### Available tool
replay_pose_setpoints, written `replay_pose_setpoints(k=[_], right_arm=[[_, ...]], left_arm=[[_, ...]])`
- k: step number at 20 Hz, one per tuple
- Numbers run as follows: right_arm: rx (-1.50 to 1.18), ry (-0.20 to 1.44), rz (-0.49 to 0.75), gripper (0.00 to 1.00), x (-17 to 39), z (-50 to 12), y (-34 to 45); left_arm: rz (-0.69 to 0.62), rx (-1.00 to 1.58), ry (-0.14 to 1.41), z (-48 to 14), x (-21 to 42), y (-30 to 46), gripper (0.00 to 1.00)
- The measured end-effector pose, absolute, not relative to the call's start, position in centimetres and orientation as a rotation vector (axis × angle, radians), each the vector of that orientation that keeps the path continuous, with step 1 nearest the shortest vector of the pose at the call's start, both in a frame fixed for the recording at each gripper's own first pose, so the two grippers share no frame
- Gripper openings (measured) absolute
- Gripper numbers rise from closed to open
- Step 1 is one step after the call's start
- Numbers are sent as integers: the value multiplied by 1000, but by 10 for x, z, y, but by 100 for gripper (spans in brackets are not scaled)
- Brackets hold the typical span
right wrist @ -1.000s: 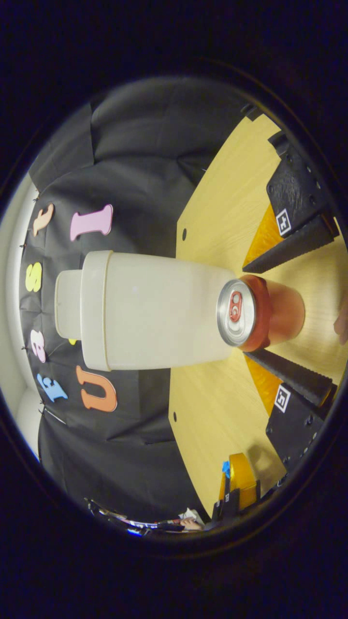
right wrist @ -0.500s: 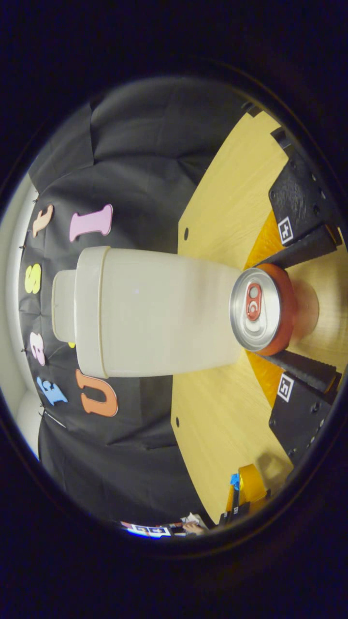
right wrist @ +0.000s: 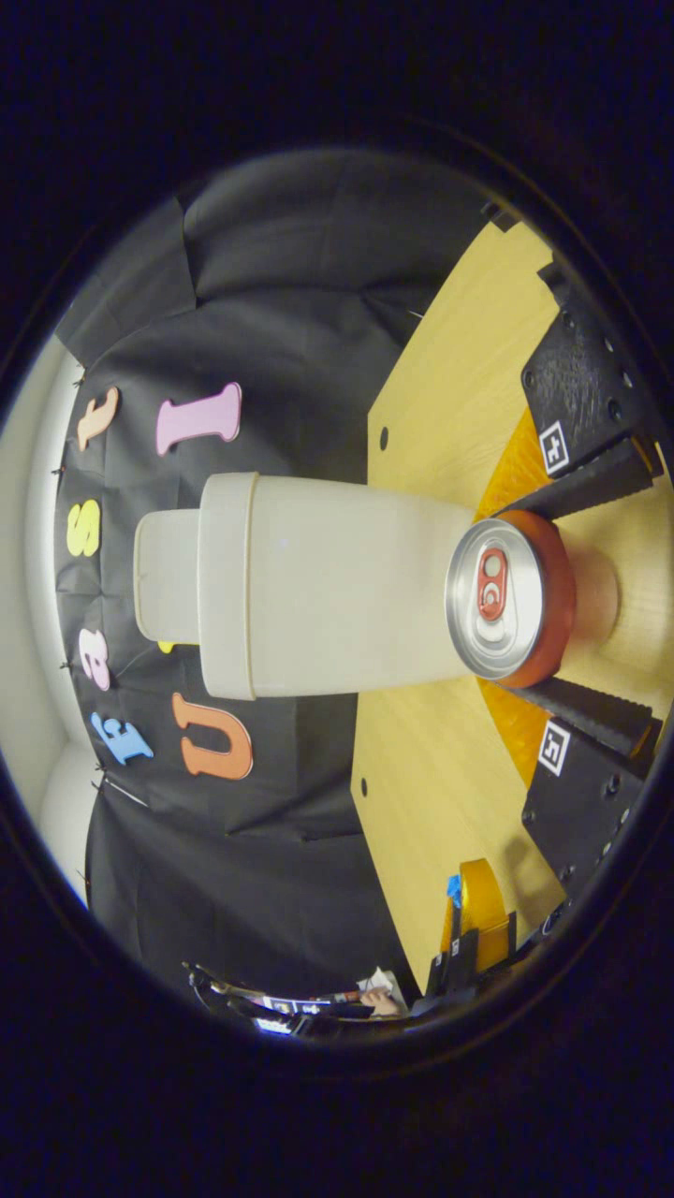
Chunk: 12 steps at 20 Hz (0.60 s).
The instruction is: Press the lid of the desktop garbage bin to open it, pick up the crumpled paper on the desktop and throw it into the bin, then pick up the pop can on the desktop and drop it into the bin, and finally close the garbage bin lid.
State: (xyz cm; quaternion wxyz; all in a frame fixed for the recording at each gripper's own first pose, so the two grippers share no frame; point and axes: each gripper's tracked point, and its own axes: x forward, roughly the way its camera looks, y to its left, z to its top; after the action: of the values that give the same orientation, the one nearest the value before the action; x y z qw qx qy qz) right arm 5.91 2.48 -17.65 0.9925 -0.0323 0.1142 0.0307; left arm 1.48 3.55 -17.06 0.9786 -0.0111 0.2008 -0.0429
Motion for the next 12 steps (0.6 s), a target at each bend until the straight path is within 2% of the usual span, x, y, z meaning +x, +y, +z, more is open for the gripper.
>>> replay_pose_setpoints(k=[7, 12], right_arm=[[-25, 208, 59, 80, 45, -151, 3], [-41, 194, 62, 80, 46, -134, -14]], left_arm=[[-95, -26, 318, -103, 38, 3, 38], [-102, -29, 290, -77, 48, -19, 38]])
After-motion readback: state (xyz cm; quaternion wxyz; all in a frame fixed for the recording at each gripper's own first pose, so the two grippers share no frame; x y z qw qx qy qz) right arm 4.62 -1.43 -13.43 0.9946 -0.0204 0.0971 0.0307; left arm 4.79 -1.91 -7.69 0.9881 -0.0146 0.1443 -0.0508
